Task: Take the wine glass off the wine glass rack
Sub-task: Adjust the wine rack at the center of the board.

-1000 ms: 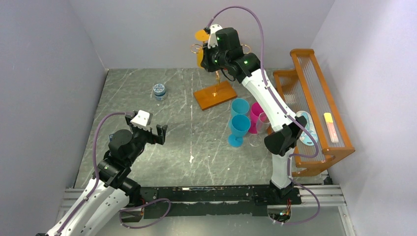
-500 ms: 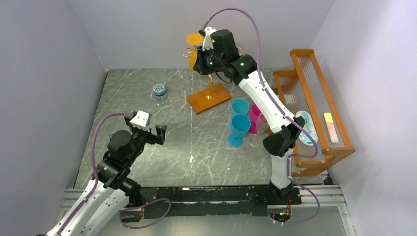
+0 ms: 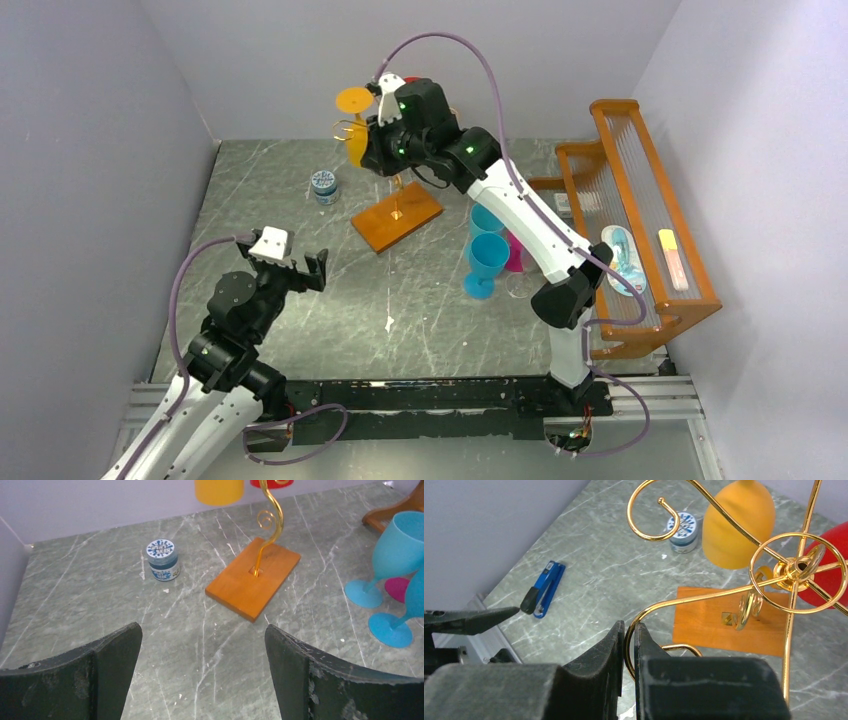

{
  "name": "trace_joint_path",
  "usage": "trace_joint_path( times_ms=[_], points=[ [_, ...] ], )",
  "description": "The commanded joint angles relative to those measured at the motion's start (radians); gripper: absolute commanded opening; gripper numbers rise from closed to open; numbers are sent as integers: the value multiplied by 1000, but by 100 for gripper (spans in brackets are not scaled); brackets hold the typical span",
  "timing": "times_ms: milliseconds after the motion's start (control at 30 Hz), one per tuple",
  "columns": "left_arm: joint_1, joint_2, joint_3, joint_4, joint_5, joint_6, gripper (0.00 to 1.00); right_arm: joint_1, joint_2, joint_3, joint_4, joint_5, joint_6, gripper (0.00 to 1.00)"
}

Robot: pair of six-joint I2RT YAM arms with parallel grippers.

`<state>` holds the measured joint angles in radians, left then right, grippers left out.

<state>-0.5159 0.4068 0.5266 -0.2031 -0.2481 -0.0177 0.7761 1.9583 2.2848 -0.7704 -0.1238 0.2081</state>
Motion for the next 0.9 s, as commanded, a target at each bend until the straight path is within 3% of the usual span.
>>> trace_joint_path(
  times_ms=[0,200,333,633,867],
  points=[
    [4,-30,33,-19,-68,-18,97,42,-89,14,122,-43,16,0],
    [5,-43,33,-21,-79,-15,97,56,-138,-61,166,-54,40,0],
    [5,-40,32,-22,-71,-12,97,60,-134,-52,154,-55,35,9],
    [4,-36,33,-23,-67,-9,97,76,-122,-50,135,-66,20,13],
    [4,-30,33,-24,-61,-6,97,105,-111,-50,122,-47,6,25]
  ],
)
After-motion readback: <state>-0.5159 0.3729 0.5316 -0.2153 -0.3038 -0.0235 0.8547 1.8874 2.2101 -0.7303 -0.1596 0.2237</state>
